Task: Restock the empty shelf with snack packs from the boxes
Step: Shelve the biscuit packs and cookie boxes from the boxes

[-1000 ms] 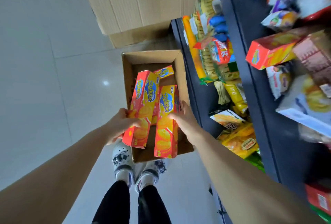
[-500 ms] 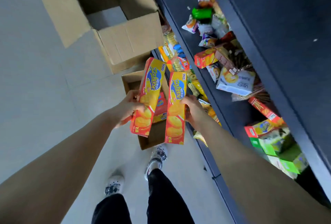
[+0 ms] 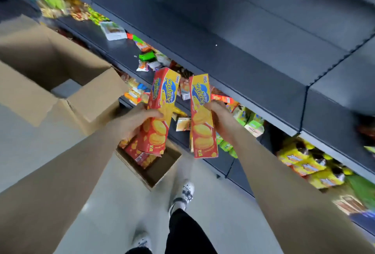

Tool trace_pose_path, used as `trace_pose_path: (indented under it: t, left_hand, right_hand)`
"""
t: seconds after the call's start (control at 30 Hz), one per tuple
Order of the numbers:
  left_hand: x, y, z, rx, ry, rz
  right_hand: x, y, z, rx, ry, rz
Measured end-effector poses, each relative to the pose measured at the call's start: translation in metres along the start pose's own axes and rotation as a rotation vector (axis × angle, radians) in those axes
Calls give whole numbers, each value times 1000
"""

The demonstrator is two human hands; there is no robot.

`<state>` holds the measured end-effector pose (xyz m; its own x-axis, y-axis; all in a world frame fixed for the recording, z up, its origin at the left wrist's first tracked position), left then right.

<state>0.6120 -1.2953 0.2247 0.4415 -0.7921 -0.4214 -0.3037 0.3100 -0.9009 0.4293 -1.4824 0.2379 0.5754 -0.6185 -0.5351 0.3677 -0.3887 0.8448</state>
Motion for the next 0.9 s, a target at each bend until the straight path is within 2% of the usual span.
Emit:
trace_pose_path:
  t: [0.23, 0.5, 0.9]
  left_hand:
    - [-14, -71, -102, 56, 150, -237]
    - [-32, -131, -240, 106, 322, -367]
    - [-93, -149, -495, 262, 614, -518]
  right_hand:
    - [-108, 40, 99, 50, -173, 143]
    - [-213, 54, 212, 127, -371, 266]
    - [-378, 20, 410, 109, -616, 336]
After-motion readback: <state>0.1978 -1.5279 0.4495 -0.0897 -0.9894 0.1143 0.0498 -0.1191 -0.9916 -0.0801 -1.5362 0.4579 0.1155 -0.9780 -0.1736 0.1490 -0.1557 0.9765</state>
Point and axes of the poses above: each hand's wrist, its own x-axis towards the middle knuckle, its own z-axis out of the back of the hand, y = z × x, the point moved 3 cm from there along x, towards the middle knuckle, and after that the axes turned 8 degrees about -z, right-handed, at the moved point
